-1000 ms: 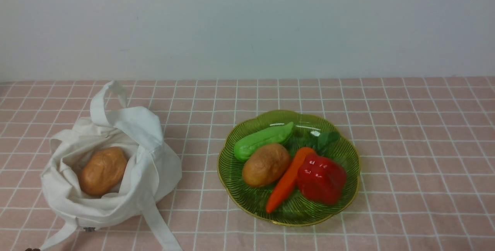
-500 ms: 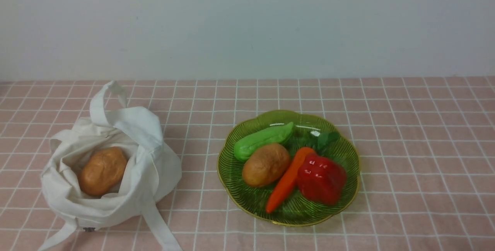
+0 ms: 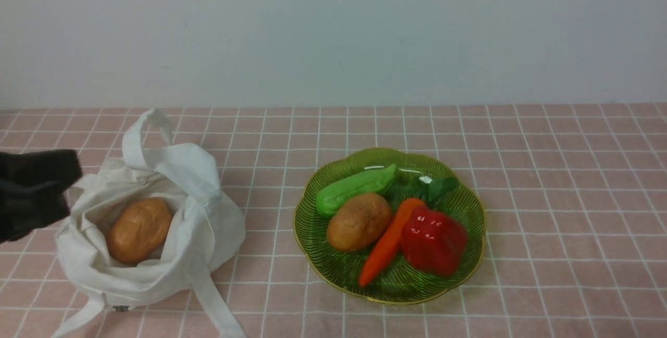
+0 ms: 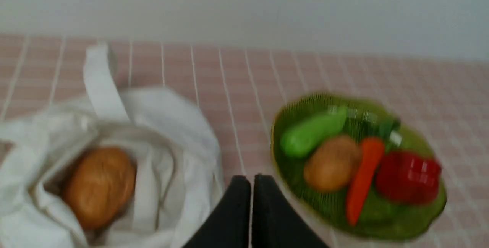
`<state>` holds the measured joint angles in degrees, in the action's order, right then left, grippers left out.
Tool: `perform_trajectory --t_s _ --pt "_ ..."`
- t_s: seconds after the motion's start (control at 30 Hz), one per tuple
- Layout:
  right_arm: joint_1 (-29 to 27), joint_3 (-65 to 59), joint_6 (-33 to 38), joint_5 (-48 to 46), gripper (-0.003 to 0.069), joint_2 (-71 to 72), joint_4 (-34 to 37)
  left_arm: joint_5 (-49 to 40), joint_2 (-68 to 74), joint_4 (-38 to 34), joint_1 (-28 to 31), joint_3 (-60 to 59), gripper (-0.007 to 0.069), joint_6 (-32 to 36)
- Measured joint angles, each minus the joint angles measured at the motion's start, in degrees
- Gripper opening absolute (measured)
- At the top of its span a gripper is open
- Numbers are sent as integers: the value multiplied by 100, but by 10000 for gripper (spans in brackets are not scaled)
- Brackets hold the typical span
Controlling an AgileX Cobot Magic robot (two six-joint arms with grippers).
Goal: Take vegetables from bag on pink coffee tablecloth place on plate.
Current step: 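Reach into the cloth bag and grasp the potato inside with the left gripper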
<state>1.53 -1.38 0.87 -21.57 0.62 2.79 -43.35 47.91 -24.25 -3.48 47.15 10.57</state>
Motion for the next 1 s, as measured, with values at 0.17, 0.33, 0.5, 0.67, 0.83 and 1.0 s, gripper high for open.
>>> perform_trajectory --t_s 0.17,0.33,0.5,0.67,0.83,1.0 --pt "0 0 0 0 -15 0 0 -1207 1795 812 0 1157 -5 73" --pt "0 0 0 0 -15 0 0 -1440 3173 1484 0 1747 -5 73" --pt "0 0 0 0 -15 0 0 -1193 3925 1928 0 1779 -5 73" --pt "0 0 0 0 -15 0 0 -790 4443 2135 0 1791 -1 73" --pt "0 0 0 0 -15 0 0 -176 4773 2170 0 1801 69 88" --pt "0 0 0 0 -15 0 0 148 5103 2383 0 1801 264 165"
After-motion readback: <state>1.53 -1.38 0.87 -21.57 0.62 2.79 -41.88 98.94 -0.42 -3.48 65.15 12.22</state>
